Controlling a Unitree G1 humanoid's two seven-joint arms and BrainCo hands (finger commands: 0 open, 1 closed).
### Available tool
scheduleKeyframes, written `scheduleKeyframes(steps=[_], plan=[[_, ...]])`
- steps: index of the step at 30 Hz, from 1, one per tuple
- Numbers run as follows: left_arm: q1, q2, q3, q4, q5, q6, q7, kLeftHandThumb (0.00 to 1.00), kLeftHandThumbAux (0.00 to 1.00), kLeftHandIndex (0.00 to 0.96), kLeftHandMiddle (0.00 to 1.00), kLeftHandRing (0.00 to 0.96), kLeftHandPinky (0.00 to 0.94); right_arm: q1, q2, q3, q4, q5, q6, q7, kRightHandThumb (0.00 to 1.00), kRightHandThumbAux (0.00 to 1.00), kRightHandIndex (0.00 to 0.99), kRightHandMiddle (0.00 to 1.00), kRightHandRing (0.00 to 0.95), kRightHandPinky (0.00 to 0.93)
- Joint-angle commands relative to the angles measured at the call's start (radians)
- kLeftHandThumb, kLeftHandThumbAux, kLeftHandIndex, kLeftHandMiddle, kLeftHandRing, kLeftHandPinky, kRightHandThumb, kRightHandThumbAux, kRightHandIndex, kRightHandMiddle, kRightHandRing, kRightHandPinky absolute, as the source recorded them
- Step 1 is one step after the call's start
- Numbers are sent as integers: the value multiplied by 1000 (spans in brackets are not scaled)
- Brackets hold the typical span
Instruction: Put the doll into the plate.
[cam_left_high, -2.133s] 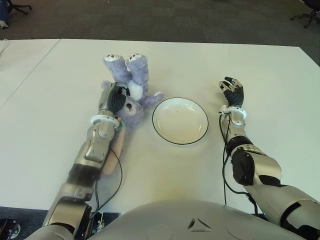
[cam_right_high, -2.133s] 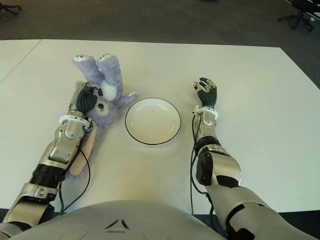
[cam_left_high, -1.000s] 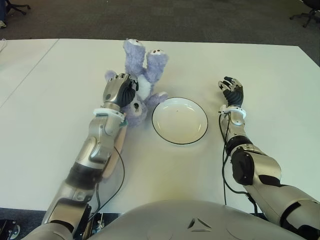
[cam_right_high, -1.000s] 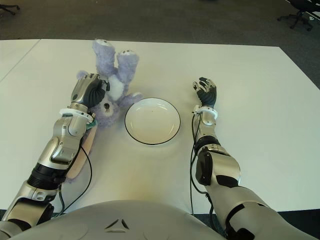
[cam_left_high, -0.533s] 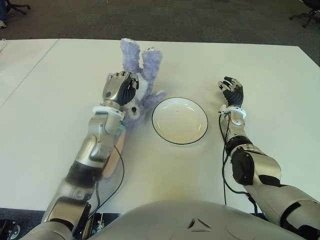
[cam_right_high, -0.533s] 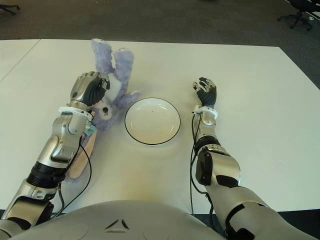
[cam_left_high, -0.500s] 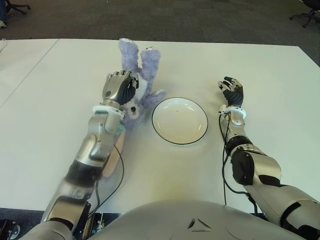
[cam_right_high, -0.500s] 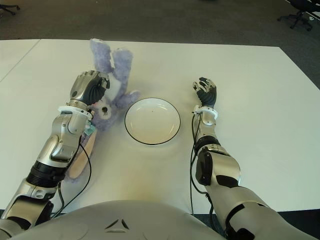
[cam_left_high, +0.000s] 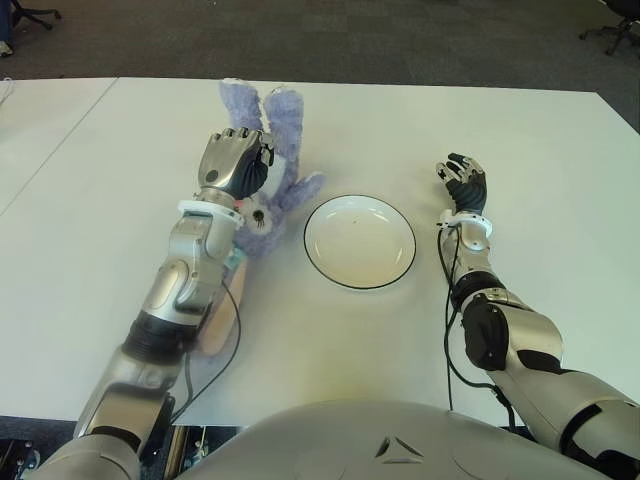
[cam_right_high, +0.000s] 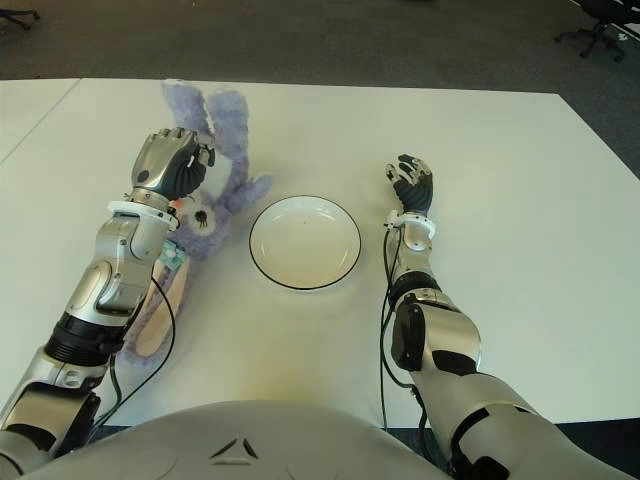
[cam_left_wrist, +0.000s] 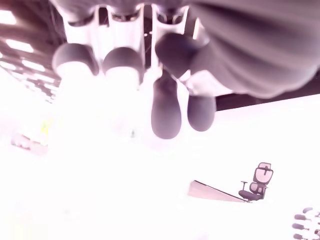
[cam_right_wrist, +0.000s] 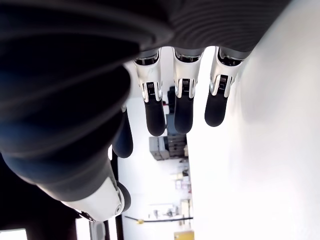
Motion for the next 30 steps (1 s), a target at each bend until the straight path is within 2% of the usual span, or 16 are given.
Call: scheduleKeyframes(steps=[1,14,19,20,21,22,23,24,27,28,29,30], plan=[[-18,14,-10,-5,39,-2,-13,867,631,830,937,888,862,202,70,2,140,-6,158,-17,433,833,337,211,184,204],[-23,27,-5,-6,87,-20,29,869,623,826,928,891,871,202,73,-4,140,-6,151,-10,420,837,331,206,177,195],[47,5,8,-68,77,-2,29,905,628,727,848,854,862,201,74,-9,140,-1,156,-6,433,832,336,207,182,214],[57,3,8,-75,78,0,32,885,624,666,820,837,833,201,74,-9,140,-2,156,-7,433,829,339,211,188,225],[71,1,8,-81,79,-2,41,881,624,655,816,834,828,201,73,-8,140,-2,157,-7,433,828,339,211,189,227],[81,0,8,-86,81,-3,47,773,675,490,773,799,780,201,73,-8,140,-3,158,-7,433,827,341,213,191,225],[105,0,7,-97,90,-6,64,746,687,449,762,790,767,201,73,-7,140,-3,158,-8,433,827,341,214,192,225],[122,-1,7,-105,96,-7,75,724,689,431,690,698,664,201,73,-7,140,-3,158,-8,434,827,343,216,195,228],[168,6,1,-131,144,2,104,709,691,423,646,659,635,200,73,-7,140,-4,159,-8,435,827,344,217,196,229],[185,9,-2,-143,170,10,113,465,501,286,508,612,638,200,72,-7,140,-4,159,-9,436,828,347,217,193,212],[222,16,-3,-177,217,23,120,402,454,251,474,600,640,201,73,-6,140,-5,158,-9,436,828,348,217,192,207],[247,19,-3,-201,248,31,123,361,420,171,353,525,617,201,73,-5,140,-5,157,-9,436,829,349,217,189,204]])
